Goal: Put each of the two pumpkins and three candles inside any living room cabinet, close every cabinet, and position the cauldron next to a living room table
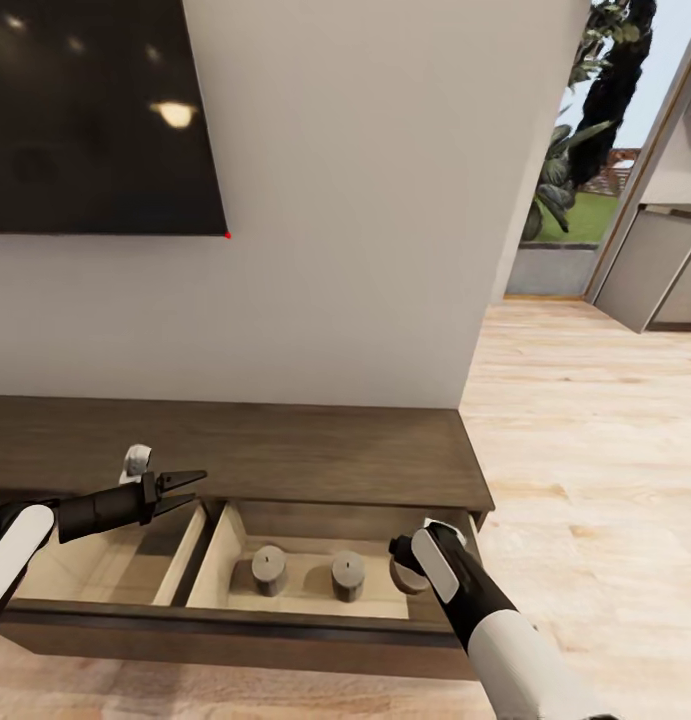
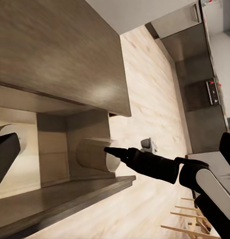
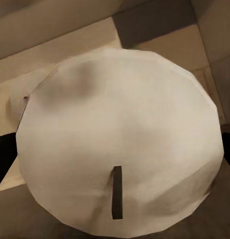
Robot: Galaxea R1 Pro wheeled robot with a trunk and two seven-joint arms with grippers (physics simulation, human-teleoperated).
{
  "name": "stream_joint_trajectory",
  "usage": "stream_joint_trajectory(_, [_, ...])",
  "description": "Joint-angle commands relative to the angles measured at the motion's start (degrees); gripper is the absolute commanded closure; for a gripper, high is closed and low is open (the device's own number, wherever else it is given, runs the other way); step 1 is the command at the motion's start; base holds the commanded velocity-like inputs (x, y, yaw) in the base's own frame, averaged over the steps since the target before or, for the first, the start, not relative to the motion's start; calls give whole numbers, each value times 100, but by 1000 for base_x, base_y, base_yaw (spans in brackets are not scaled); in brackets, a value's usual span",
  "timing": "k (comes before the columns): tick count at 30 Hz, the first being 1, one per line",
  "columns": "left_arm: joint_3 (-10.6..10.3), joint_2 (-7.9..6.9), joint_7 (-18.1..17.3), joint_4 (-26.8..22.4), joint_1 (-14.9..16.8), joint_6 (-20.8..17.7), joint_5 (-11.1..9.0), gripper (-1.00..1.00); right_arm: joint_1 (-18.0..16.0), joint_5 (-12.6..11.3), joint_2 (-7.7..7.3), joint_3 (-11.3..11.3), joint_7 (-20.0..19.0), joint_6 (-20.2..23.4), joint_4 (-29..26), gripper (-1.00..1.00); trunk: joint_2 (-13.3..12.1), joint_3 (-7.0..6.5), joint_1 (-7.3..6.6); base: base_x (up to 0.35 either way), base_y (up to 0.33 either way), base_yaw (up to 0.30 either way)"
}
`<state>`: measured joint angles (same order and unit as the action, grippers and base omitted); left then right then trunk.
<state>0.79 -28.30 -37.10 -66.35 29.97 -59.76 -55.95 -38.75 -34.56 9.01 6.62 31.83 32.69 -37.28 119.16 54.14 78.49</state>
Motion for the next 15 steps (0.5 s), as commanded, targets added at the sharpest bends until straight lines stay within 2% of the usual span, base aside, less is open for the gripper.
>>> stream_joint_trajectory(1, [0, 0, 0, 0, 0, -1, -4, -100, -23, -9, 2, 3, 2, -24, 52, 100, 42, 18, 22, 0, 0, 0])
stream_joint_trajectory(15, [0, 0, -2, 0, 0, -1, -4, -100, -45, 1, 6, 6, 0, -73, 107, 100, 603, 270, 330, 0, 0, 0])
